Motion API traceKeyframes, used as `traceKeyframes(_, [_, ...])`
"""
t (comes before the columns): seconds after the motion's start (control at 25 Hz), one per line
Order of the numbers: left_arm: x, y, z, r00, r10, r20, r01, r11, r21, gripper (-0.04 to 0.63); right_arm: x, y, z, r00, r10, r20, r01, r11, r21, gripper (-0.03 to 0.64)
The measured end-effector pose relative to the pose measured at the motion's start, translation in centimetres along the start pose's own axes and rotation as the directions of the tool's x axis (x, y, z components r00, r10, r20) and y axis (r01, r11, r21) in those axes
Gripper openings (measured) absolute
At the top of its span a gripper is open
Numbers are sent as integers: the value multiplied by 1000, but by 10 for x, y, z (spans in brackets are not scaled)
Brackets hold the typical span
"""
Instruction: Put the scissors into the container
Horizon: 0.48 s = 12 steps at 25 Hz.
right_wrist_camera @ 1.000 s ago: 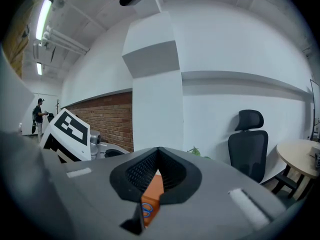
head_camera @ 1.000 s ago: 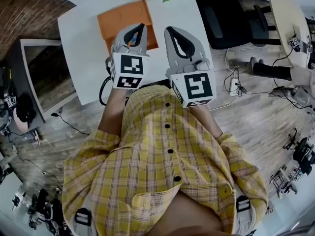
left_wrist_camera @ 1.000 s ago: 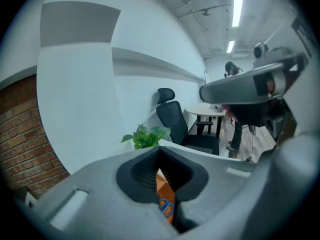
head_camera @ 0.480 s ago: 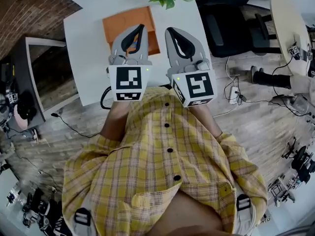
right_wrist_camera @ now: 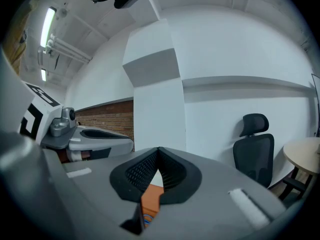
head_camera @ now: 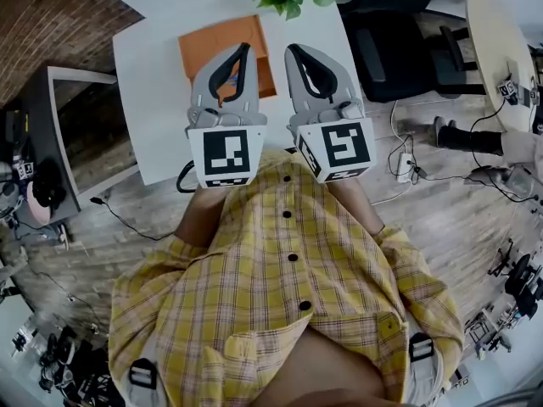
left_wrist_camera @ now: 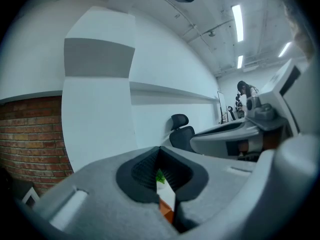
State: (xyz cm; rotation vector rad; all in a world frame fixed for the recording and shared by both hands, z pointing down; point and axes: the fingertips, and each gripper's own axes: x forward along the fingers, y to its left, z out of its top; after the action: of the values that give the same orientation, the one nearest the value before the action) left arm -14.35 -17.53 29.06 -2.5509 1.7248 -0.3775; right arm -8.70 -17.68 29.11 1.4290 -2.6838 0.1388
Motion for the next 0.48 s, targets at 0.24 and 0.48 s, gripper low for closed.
traceKeyframes(0.24, [0, 0, 6, 999, 23, 31, -22, 1000, -2, 2, 0, -4, 0, 1000, -5, 7, 5, 1000, -1, 6])
traceKeyframes(0.48, [1, 0, 12, 998, 35, 61, -35, 999, -3, 2, 1, -8, 1, 1000, -11, 14, 11, 1000, 5, 6])
